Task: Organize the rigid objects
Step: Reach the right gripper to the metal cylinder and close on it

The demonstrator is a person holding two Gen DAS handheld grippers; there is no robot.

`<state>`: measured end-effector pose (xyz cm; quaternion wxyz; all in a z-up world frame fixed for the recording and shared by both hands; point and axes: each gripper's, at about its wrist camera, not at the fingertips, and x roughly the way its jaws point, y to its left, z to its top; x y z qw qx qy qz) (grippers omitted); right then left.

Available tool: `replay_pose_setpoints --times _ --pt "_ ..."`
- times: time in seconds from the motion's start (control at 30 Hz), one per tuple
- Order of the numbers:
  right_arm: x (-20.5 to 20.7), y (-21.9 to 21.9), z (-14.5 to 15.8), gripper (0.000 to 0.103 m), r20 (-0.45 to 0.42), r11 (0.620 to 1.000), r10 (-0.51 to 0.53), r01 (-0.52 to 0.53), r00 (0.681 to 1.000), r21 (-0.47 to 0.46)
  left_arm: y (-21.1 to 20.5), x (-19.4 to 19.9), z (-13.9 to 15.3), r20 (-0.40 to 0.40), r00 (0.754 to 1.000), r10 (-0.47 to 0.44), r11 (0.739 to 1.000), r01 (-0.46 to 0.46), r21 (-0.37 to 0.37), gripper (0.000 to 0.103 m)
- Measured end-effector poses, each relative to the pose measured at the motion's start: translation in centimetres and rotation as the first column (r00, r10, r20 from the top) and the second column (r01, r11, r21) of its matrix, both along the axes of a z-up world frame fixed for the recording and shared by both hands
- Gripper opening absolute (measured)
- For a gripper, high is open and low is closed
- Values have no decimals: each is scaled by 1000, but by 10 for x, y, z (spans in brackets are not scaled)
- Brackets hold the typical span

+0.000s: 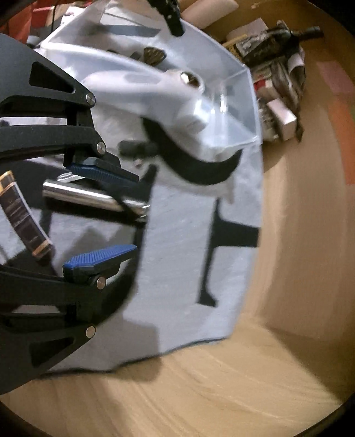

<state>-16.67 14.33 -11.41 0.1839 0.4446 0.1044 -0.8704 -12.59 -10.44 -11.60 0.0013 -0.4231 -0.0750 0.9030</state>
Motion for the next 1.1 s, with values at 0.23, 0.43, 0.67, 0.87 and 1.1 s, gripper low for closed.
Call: replay_pose_setpoints --times 0.23,0.43,0.67,0.87,1.1 --pt "0 6 -24 41 72 1000 -7 8 997 -4 -2 2 0 -2 1000 1 1000 -1 -1 11" --pt "-3 4 -29 24 80 1000 -19 20 997 -11 -2 2 0 -1 1000 -1 1000 1 -2 11" --pt "-2 0 -21 14 39 999 -24 25 999 -22 -1 2 -1 -2 1000 0 1000 0 -1 11" --pt "1 -3 4 14 -28 998 -16 14 999 -66 -1 2 0 -2 1000 0 1000 0 -1 11" --pt "7 -21 43 14 -134 991 34 -51 990 -121 -1 2 0 -2 1000 1 1000 -1 0 11"
